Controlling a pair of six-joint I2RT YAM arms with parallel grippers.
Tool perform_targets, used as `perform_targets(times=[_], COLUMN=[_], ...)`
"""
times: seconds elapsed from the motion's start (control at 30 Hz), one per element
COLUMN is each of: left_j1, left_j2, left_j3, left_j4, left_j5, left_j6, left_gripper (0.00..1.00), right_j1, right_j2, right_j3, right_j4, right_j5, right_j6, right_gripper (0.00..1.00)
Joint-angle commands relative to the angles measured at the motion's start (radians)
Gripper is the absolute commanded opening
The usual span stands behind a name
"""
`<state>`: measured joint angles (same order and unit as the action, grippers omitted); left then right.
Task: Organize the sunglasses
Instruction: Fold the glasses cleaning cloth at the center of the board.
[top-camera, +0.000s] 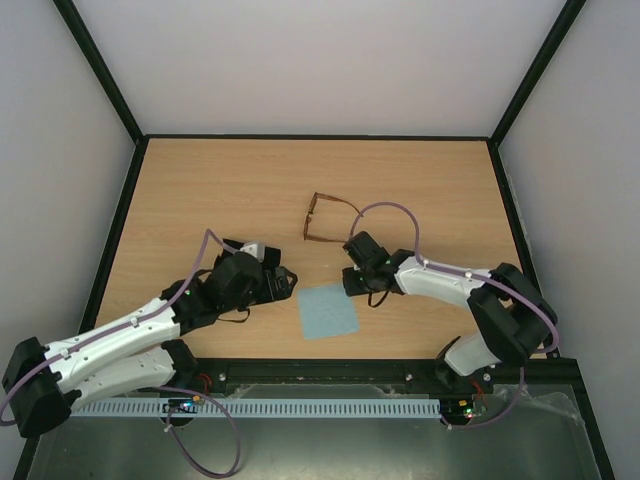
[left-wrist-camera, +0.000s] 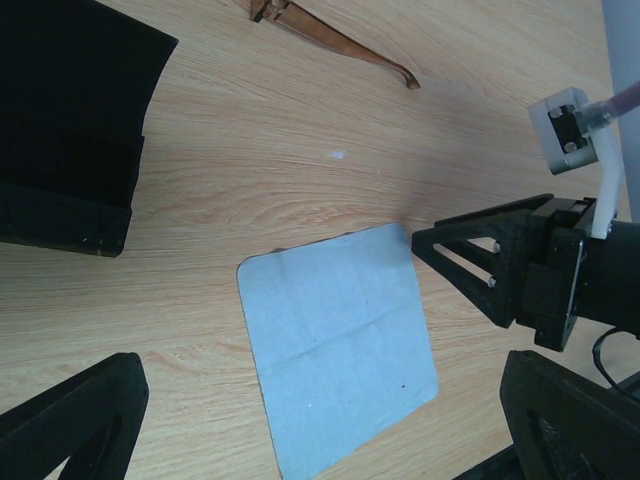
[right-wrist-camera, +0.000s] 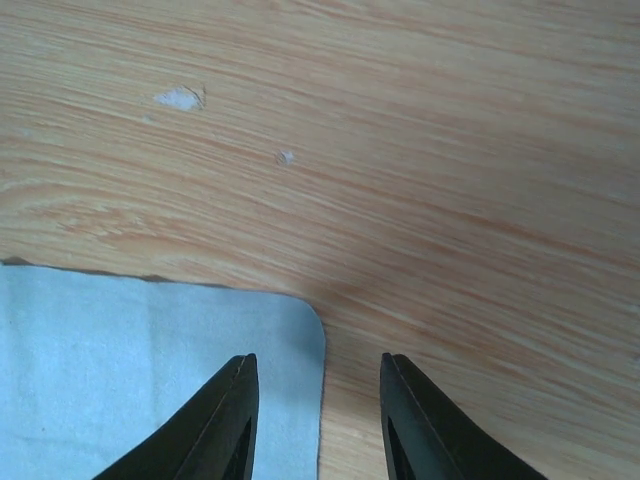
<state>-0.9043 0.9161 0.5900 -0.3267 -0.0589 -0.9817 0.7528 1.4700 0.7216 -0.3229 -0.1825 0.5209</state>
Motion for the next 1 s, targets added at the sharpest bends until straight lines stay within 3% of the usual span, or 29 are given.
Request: perform_targets(times=[0.0,0.23,0.97], left_j1=[-0.005,-0.005,-0.005], left_j2=[-0.035,-0.041,0.024], left_j3=[-0.003,-0.012,-0.016], left_j4=[-0.045,-0.037,-0.009], left_j5=[-0.028,-0.019,-0.006], left_j6=[-0.01,-0.01,0.002], left_gripper=[0.99,1.0,1.0], right_j1=[0.0,0.004,0.066], right_j2=[0.036,0.081,0.163], right_j3=[0.054,0.088,0.084], right_j4=[0.017,0.0,0.014], right_j5=[0.038,0.062,0.137], right_j6=[-0.024,-0.046,-0.058], right_gripper=[0.33,0.26,0.18])
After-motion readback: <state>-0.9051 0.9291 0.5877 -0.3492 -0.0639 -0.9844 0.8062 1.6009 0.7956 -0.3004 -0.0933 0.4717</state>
